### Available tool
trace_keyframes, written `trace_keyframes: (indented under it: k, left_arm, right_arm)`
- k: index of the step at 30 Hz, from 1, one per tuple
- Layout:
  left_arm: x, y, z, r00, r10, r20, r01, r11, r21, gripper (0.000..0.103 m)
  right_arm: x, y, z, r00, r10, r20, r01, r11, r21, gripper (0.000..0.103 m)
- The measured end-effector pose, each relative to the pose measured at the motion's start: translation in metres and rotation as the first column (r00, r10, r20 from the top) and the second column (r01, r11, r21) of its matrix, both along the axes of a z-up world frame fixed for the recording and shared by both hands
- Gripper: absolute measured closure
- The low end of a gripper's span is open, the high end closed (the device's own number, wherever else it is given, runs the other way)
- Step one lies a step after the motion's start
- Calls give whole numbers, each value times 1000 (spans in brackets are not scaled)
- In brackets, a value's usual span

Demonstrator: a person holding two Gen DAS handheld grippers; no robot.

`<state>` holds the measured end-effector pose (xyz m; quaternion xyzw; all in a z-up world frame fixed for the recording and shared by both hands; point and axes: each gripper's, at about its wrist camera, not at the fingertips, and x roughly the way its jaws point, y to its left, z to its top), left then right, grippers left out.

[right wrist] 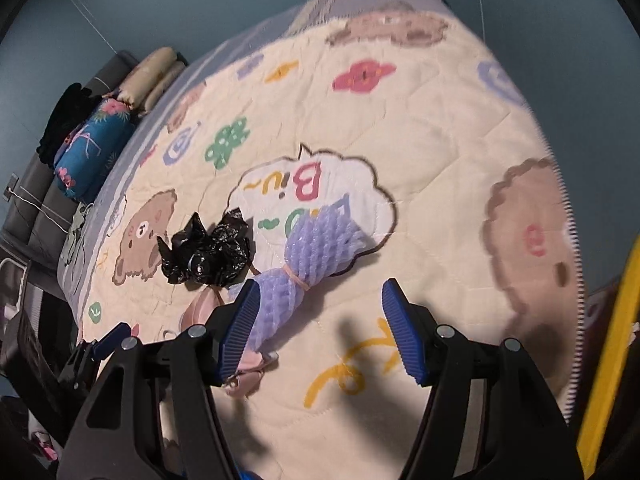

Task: Collect trash
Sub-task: 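Move both tools back over the lavender net and pink cloth on the bed, then grasp the pink cloth with the left tool while the right tool grasps the lavender net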

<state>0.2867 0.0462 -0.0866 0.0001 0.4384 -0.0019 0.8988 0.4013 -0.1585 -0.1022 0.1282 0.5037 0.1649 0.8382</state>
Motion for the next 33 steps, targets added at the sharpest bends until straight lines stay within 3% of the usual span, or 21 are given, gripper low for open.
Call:
trace_keyframes:
  k: [11,13,17,20,26,33]
  left_arm:
    - [21,1,-26,998,-17,-52,12,995,-95,9]
    - [24,-3,-31,998,-29,-63,22,995,-101,16]
    - [25,-7,-38,996,-49,-79,41,994,-100,44]
    - [23,-15,-39,994,-79,-81,72,993,-92,66]
    - [22,-19,-33,992,-98,-78,89,990,-105,94]
    - [10,-14,-18,991,-115,-67,105,986,-131,99]
  right_arm:
    - [32,33,-31,997,3,-75,-6,999,-44,43]
    - [34,37,-37,996,8,-85,-12,999,-46,47]
    - [39,42,-44,996,21,-91,-27,998,-65,53]
    - [39,47,-46,995,36,-97,-42,997,-62,62]
    - [35,51,-42,996,49,-76,-54,997,-63,75]
    - [28,43,-28,997,46,-62,-48,998,-34,77]
